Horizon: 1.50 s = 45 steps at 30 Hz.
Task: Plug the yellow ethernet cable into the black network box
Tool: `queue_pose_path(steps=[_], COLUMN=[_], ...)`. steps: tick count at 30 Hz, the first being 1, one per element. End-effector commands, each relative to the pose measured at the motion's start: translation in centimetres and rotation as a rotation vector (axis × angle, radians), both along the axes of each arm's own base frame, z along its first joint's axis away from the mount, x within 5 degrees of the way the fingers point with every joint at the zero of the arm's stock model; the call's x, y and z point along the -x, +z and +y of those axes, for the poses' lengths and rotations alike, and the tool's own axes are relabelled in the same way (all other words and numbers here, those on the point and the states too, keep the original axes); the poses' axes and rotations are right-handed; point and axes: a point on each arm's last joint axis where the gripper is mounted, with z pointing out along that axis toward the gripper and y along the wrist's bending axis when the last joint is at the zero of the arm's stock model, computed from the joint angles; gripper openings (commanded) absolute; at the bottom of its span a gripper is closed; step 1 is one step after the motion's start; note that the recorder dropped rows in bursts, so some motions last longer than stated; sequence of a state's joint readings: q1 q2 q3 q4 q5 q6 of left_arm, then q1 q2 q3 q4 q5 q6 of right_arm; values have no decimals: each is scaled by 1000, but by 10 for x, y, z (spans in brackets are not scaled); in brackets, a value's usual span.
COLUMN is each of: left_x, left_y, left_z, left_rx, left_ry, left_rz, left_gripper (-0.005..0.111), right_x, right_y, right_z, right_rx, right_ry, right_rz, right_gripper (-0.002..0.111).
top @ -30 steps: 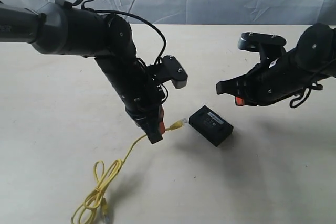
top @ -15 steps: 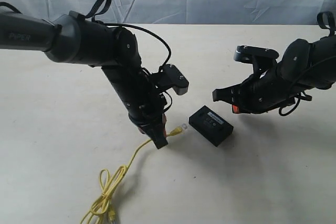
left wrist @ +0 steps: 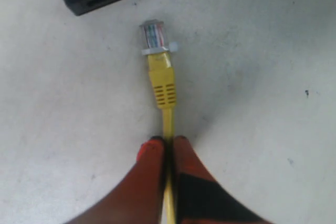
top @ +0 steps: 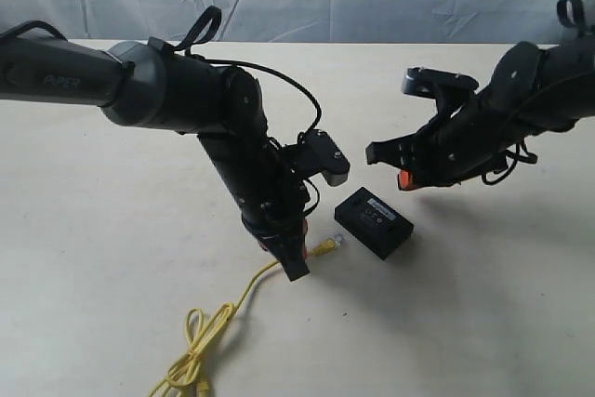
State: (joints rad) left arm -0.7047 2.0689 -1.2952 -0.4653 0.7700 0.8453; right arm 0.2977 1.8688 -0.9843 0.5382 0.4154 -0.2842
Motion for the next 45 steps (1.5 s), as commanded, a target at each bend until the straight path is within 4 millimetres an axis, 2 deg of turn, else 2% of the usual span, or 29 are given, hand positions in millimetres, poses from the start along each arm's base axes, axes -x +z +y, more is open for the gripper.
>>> queue_pose_path(steps=[1,6,15,45], left_x=[1,1,1,-3], left_y=[-1,-1,-1,1], left_z=[-2,-2,-2,-6], left_rx=[3,7,11,54], left_ry=[-2,2,5,27], left_rz=[-2,-3,-5,-44], left_gripper=[0,0,0,0], right_x=[-14,-18,-16,-15], right_y=[10,-5,-31,-34], right_z=[-17,-32,-29,-25], right_rx=[-91,-207,-275,-316], right_ry=[49,67,95,112], right_rz=[33,118,204,213], right_gripper=[-1,-1,-1,-1])
